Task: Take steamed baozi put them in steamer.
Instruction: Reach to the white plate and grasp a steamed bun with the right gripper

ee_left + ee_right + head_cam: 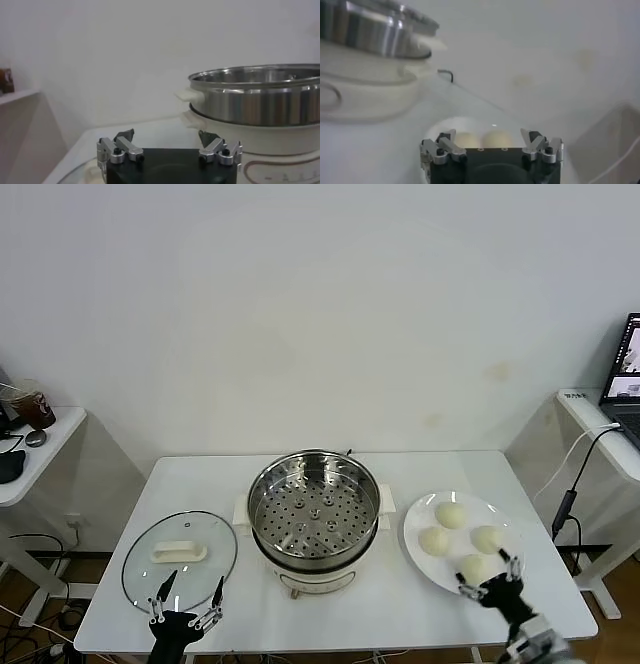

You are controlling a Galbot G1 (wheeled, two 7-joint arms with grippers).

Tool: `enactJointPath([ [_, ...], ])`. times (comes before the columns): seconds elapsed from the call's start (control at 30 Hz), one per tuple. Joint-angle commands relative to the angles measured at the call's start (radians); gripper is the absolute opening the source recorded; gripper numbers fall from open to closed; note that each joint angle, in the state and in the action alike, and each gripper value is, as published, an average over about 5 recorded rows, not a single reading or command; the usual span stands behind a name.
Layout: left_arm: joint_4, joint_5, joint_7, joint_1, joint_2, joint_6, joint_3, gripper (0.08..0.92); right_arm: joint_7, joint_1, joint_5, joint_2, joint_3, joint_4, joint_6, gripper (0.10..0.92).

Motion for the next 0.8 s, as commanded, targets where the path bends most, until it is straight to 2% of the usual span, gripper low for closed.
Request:
enactJointPath([
  [0.03, 0.013, 0.051, 0.008, -0.009, 0.005, -0.013, -0.010, 0.823, -0.114, 0.096, -0.166, -0.220, 0.035, -0.061, -0.020, 0.823],
  [0.2, 0.004, 0.088, 0.008, 0.001, -0.006, -0.027, -0.028, 0.823, -0.239, 0.344, -0.239, -0.348, -0.159, -0.183, -0.007, 0.823],
  [0.37, -0.001, 0.120, 0.007, 0.023, -0.015, -0.047, -0.052, 0.823, -0.357, 0.701, -0.244, -0.373, -0.476, -0.361, -0.014, 0.823],
  [0.63, 0.003, 0.120, 0.000, 0.030, -0.021, -0.056, -0.078, 0.823, -0.644, 1.214, -0.099, -0.311, -1.032, -0.585, 0.002, 0.823],
  [0.8, 0.015, 0.119, -0.003, 0.033, -0.019, -0.064, -0.089, 0.823, -0.756, 1.389, -0.062, -0.226, -1.224, -0.681, 0.023, 0.823],
])
